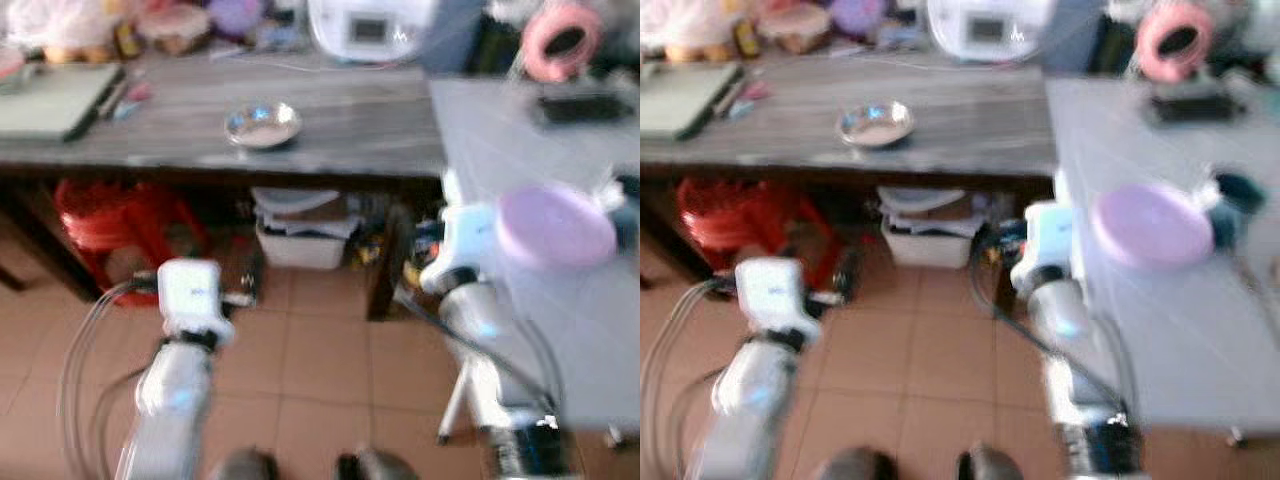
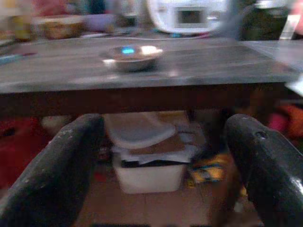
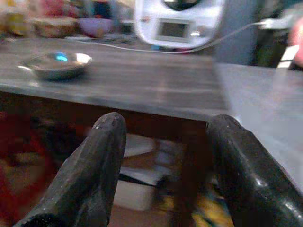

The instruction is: Setting the table

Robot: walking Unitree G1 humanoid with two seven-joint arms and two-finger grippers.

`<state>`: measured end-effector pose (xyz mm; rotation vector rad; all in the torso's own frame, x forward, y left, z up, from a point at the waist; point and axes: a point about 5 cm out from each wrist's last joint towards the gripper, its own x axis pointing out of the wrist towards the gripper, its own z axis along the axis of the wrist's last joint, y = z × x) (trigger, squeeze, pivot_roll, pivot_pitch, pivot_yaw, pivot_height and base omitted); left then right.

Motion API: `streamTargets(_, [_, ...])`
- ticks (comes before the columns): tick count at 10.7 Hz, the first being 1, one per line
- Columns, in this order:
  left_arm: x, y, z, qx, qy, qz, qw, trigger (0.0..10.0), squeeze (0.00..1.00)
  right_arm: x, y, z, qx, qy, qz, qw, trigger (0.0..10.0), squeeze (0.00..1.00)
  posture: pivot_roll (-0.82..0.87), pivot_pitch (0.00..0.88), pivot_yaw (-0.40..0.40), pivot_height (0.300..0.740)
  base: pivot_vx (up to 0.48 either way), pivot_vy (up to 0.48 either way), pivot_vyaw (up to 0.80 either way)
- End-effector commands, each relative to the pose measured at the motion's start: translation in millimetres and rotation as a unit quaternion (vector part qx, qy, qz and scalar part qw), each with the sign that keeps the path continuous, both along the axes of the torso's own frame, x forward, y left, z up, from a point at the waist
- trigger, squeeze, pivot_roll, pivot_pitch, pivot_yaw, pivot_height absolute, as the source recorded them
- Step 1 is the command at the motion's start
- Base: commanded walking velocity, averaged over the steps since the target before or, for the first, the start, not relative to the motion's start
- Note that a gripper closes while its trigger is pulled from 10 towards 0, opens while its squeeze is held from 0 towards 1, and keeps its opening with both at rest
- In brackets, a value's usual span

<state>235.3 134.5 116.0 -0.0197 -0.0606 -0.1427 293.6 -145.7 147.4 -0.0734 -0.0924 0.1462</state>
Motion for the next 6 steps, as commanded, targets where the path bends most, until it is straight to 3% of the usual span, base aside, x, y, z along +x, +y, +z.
streamTargets(1, [0.6, 4.7, 2.0, 0.001, -0.002, 0.009, 1.000, 10.0, 0.00, 0.1, 5.4, 7.4, -0.002, -0.021, 0.009, 1.000, 10.0, 0.00, 0.03, 0.097, 0.007, 0.740, 0.000, 0.000, -0.80])
streamTargets(3, [-0.5, 5.6, 2.5, -0.002, -0.003, 0.012, 1.000, 10.0, 0.00, -0.4, 7.2, 10.7, -0.009, -0.032, 0.017, 0.999, 10.0, 0.00, 0.03, 0.101, 0.005, 0.740, 0.000, 0.000, -0.62])
streamTargets(4, [-0.7, 6.6, 2.7, -0.001, -0.003, 0.013, 1.000, 10.0, 0.00, -1.2, 8.5, 12.2, -0.014, -0.038, 0.022, 0.999, 10.0, 0.00, 0.03, 0.102, 0.004, 0.740, 0.000, 0.000, 0.00])
streamTargets(6, [-0.2, 6.3, 4.2, -0.003, -0.007, 0.013, 1.000, 10.0, 0.00, 0.1, 10.3, 15.9, -0.022, -0.051, 0.029, 0.998, 10.0, 0.00, 0.03, 0.100, 0.003, 0.740, 0.000, -0.338, 0.00])
